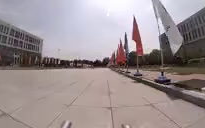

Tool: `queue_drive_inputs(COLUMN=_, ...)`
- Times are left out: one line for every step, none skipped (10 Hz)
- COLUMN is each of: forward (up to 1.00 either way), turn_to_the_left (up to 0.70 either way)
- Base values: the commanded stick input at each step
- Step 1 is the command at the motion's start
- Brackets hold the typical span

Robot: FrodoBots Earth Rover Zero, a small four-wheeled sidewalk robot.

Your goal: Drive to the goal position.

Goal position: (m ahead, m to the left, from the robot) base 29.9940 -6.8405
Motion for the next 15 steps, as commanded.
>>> queue_drive_inputs(forward=1.00, turn_to_the_left=0.00)
queue_drive_inputs(forward=1.00, turn_to_the_left=-0.19)
queue_drive_inputs(forward=1.00, turn_to_the_left=-0.12)
queue_drive_inputs(forward=1.00, turn_to_the_left=0.00)
queue_drive_inputs(forward=1.00, turn_to_the_left=0.00)
queue_drive_inputs(forward=1.00, turn_to_the_left=0.00)
queue_drive_inputs(forward=1.00, turn_to_the_left=0.00)
queue_drive_inputs(forward=1.00, turn_to_the_left=0.00)
queue_drive_inputs(forward=1.00, turn_to_the_left=0.00)
queue_drive_inputs(forward=1.00, turn_to_the_left=0.00)
queue_drive_inputs(forward=1.00, turn_to_the_left=0.00)
queue_drive_inputs(forward=1.00, turn_to_the_left=0.00)
queue_drive_inputs(forward=1.00, turn_to_the_left=0.00)
queue_drive_inputs(forward=1.00, turn_to_the_left=0.00)
queue_drive_inputs(forward=1.00, turn_to_the_left=0.00)
